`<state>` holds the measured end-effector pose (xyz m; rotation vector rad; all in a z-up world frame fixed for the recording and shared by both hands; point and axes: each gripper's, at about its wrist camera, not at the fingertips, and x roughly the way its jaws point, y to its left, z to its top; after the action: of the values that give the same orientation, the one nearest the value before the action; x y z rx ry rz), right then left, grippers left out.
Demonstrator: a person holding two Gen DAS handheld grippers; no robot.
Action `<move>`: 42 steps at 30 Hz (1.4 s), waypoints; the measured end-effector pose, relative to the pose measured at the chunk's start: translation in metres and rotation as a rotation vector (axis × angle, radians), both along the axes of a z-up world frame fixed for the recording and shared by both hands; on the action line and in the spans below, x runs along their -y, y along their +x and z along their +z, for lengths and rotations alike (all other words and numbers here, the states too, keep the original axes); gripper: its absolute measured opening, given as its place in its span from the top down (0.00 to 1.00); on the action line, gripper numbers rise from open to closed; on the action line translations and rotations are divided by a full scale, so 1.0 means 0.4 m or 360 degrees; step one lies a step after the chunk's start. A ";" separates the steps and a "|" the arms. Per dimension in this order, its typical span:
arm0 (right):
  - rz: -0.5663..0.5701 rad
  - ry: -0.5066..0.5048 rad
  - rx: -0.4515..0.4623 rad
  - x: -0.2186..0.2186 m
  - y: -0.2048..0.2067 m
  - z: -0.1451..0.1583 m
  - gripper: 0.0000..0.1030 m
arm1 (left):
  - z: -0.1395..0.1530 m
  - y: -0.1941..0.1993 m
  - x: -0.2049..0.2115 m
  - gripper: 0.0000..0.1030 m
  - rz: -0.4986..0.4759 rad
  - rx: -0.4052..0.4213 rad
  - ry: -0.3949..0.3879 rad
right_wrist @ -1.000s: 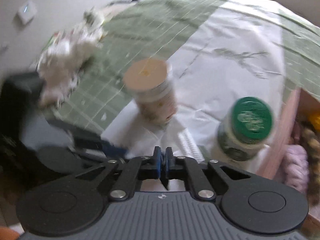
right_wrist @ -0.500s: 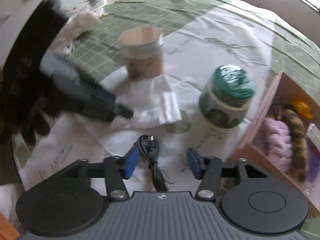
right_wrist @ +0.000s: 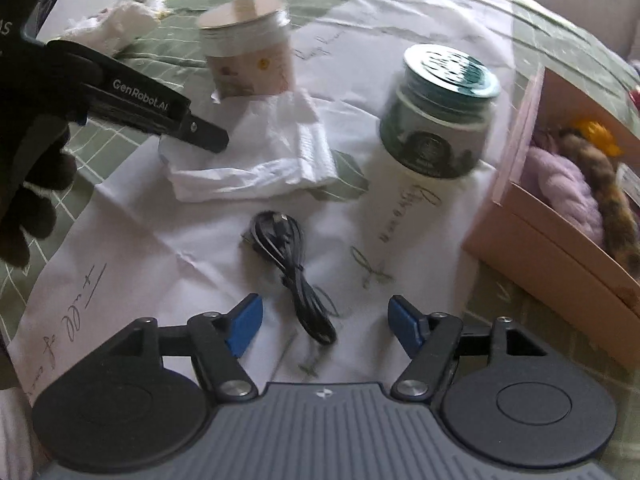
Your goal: Organize soft objects
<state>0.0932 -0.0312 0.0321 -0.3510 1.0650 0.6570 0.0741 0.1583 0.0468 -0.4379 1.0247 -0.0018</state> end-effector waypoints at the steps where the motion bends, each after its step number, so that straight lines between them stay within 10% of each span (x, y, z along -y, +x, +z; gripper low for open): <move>1: -0.0025 0.0015 -0.0006 0.011 0.000 0.007 0.32 | 0.000 0.014 0.017 0.74 -0.0011 0.0008 0.0008; 13: -0.0018 0.0008 0.0091 0.118 -0.085 -0.029 0.29 | -0.045 0.121 0.216 0.69 -0.0051 -0.0046 0.0456; 26: -0.0214 -0.0063 0.0043 0.096 -0.068 -0.041 0.18 | -0.008 -0.032 0.121 0.68 -0.0201 -0.0005 0.0738; 35: -0.0357 -0.0083 -0.0007 0.081 -0.049 -0.064 0.00 | -0.033 -0.070 -0.043 0.68 -0.0015 0.0027 0.0397; 39: -0.0362 -0.0088 -0.0023 0.079 -0.043 -0.067 0.00 | -0.039 -0.058 -0.044 0.68 -0.0143 0.0014 0.0451; 42: -0.0359 -0.0089 -0.0027 0.079 -0.034 -0.069 0.00 | -0.046 -0.053 -0.036 0.49 -0.0322 0.0009 0.0309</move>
<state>0.0796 -0.0627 0.0043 -0.2691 1.1219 0.4303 0.0530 0.1728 0.0285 -0.1564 1.0492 -0.0835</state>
